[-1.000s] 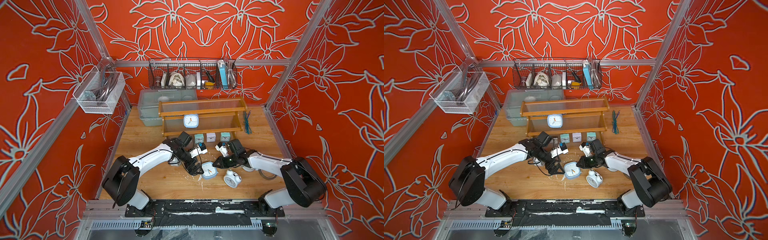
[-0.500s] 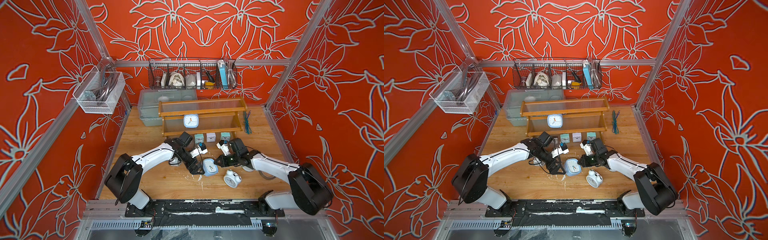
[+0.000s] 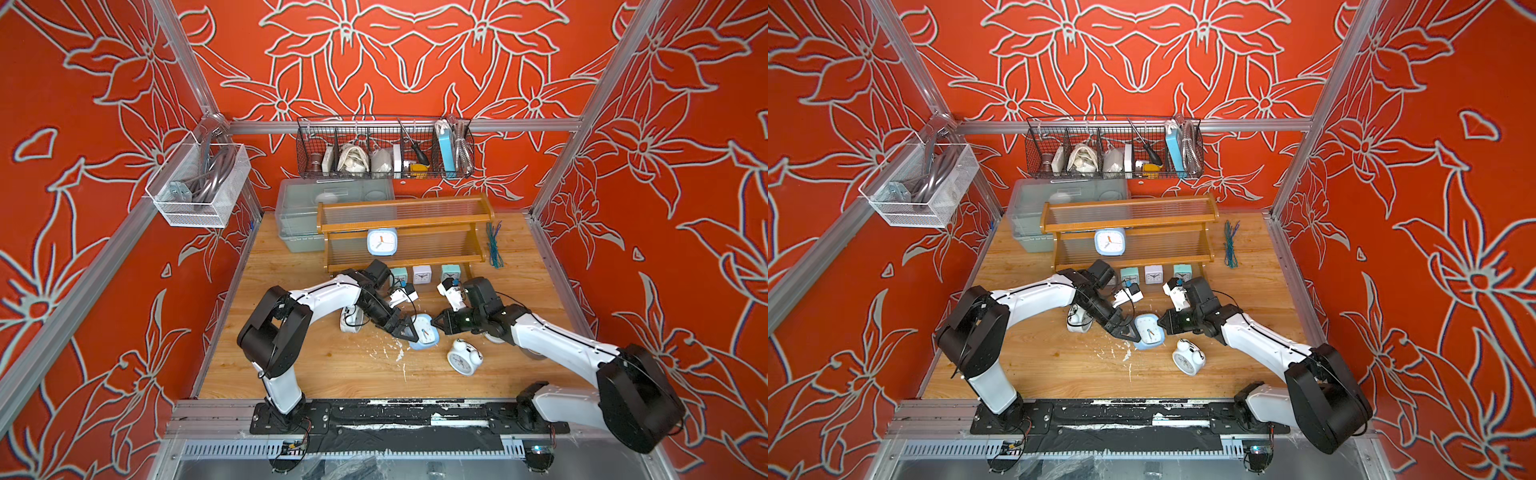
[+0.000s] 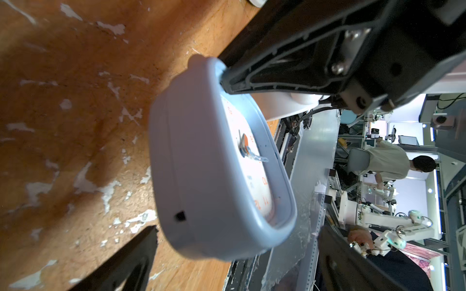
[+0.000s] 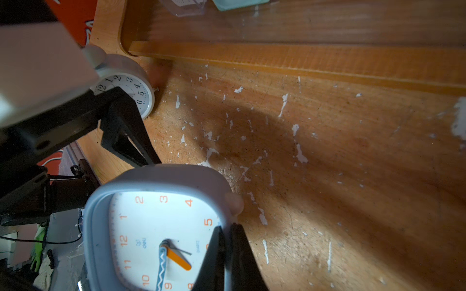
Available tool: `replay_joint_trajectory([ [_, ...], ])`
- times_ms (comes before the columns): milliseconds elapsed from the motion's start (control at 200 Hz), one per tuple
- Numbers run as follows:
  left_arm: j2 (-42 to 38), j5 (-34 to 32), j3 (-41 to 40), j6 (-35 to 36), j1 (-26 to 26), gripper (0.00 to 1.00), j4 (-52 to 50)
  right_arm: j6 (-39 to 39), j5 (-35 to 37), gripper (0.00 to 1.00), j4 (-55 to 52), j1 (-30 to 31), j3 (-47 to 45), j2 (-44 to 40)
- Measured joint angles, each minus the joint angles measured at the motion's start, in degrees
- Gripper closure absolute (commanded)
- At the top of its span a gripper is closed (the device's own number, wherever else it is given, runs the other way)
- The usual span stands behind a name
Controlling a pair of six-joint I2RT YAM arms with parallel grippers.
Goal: Place the alarm clocks on the shelf by style
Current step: Pick up the alarm from the center of the board.
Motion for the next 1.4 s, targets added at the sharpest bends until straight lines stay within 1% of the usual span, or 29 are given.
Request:
replay_joint_trajectory([
  [200,0.00,0.94,0.74,-1.95,0.00,0.15,-0.24,0.13,2.36,0.93,-0.35,2.01,0.00,-3.13],
  [300,0.00,1.09,1.01,-2.45,0.00,0.18,-0.37,0.13,4.02,0.93,-1.31,3.32,0.02,-4.04],
  [611,0.00,1.22,1.40,-2.25,0.00,0.29,-1.05,0.13,10.71,0.93,-5.22,7.93,1.36,-5.20],
  [691,0.00,1.40,1.42,-2.16,0.00,0.34,-1.29,0.13,12.11,0.93,-5.79,8.94,2.12,-5.33],
  [851,0.00,1.97,1.42,-1.68,0.00,0.45,-1.68,0.13,14.47,0.93,-6.14,10.34,3.30,-5.35],
  [1016,0.00,1.68,1.64,-1.38,0.26,0.61,-2.16,0.13,15.76,0.92,-6.75,11.19,3.41,-5.35],
  [1116,0.00,1.25,1.64,-0.94,0.44,0.72,-2.73,0.13,16.15,0.88,-7.58,11.45,3.96,-5.35],
  [1191,-0.07,1.22,1.64,-0.20,0.44,0.77,-2.89,0.17,16.17,0.83,-7.91,11.52,4.13,-5.64],
  [1336,-1.22,0.26,1.62,3.39,0.31,0.82,-3.61,-0.52,15.89,0.65,-8.33,11.47,4.33,-8.09],
  [1401,-2.73,-0.85,1.36,5.73,0.31,0.83,-3.69,-1.46,15.61,0.58,-9.20,11.43,4.52,-9.92],
])
